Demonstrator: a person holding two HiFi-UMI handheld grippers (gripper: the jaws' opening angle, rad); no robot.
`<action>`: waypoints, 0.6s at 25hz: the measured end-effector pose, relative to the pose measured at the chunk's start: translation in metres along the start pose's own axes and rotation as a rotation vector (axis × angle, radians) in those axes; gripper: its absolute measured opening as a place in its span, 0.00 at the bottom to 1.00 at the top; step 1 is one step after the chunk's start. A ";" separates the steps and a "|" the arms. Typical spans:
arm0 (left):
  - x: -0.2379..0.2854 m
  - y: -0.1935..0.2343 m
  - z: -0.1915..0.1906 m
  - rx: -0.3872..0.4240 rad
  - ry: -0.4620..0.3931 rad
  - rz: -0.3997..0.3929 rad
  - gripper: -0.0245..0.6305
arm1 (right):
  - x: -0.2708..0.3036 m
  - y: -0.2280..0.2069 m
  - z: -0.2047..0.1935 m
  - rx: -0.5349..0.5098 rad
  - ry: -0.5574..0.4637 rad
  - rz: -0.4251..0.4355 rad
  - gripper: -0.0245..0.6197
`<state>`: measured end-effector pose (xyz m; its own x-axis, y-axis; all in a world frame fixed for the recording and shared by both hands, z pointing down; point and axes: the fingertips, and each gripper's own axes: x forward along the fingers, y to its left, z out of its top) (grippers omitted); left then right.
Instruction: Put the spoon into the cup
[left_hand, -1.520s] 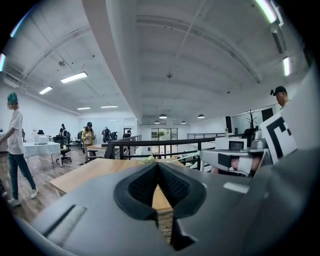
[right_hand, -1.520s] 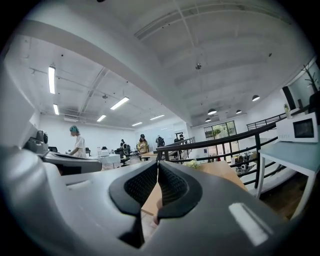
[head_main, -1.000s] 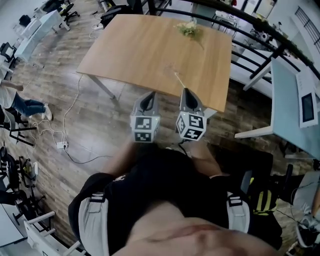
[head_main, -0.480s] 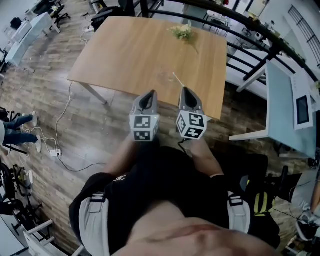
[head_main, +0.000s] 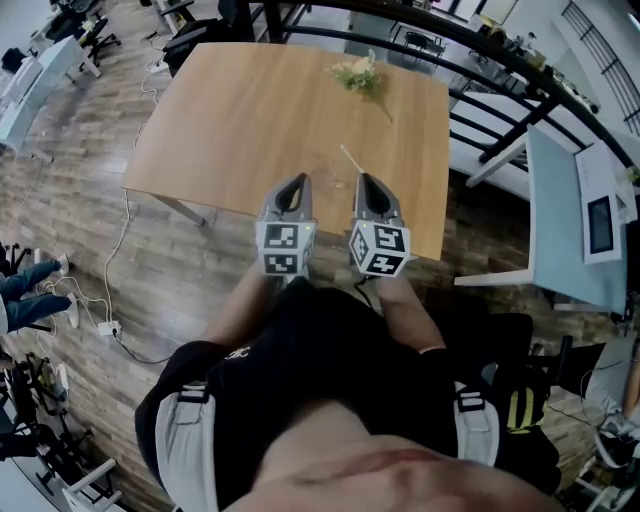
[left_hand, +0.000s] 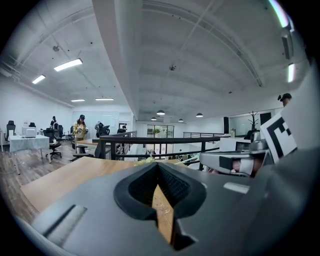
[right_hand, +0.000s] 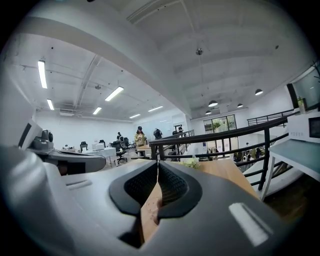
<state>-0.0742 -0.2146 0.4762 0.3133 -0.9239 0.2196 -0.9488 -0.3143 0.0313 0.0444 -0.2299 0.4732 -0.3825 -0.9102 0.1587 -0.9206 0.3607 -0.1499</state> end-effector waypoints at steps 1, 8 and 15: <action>0.006 0.003 0.004 -0.003 0.000 -0.009 0.05 | 0.007 0.000 0.001 0.000 0.004 -0.005 0.05; 0.047 0.033 0.012 -0.027 0.012 -0.080 0.05 | 0.053 0.001 0.001 -0.009 0.042 -0.043 0.05; 0.089 0.061 0.002 -0.046 0.043 -0.146 0.05 | 0.093 0.000 -0.005 -0.036 0.089 -0.093 0.05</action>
<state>-0.1044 -0.3167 0.4957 0.4473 -0.8585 0.2510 -0.8943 -0.4337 0.1101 0.0087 -0.3139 0.4933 -0.2995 -0.9190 0.2563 -0.9540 0.2843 -0.0955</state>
